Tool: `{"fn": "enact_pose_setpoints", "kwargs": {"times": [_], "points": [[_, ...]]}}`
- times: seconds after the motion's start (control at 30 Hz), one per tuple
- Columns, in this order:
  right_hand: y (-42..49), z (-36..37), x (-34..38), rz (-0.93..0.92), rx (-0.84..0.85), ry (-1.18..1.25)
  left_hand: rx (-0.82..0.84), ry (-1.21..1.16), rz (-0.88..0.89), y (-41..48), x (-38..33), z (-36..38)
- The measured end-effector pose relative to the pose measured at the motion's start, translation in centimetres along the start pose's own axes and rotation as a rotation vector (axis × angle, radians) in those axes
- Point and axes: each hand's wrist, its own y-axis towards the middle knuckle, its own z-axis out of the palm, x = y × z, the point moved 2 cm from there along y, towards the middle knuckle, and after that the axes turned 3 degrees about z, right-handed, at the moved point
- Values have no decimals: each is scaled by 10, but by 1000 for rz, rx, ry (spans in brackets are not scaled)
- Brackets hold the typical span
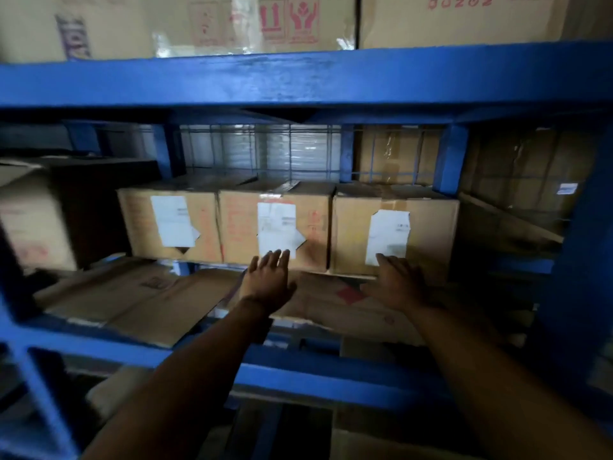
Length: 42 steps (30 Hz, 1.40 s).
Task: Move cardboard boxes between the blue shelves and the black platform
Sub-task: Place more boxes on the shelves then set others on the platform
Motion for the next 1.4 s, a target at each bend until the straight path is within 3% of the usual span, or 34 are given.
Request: {"fn": "enact_pose_setpoints", "kwargs": {"times": [0.2,0.4,0.63,0.73,0.9,1.17,1.4], "points": [[-29,17,125,-210,-22,56,72,55,-256,-110,109,-35],[-82,56,293,-559,12,193,82,165,-594,-253,211,-92],[-181,97,442,-1031,76,273,89,249,-1083,-463,244,-138],[-229,108,479,-1200,177,337,93,283,-1320,-544,212,-157],[-349,120,507,-1518,341,431,120,407,-1677,-655,98,-207],[-547,82,467,-2003,462,516,17,591,-2186,-751,-119,-278],[-665,45,429,-2269,613,533,-138,673,-2554,-804,-269,-288]]}}
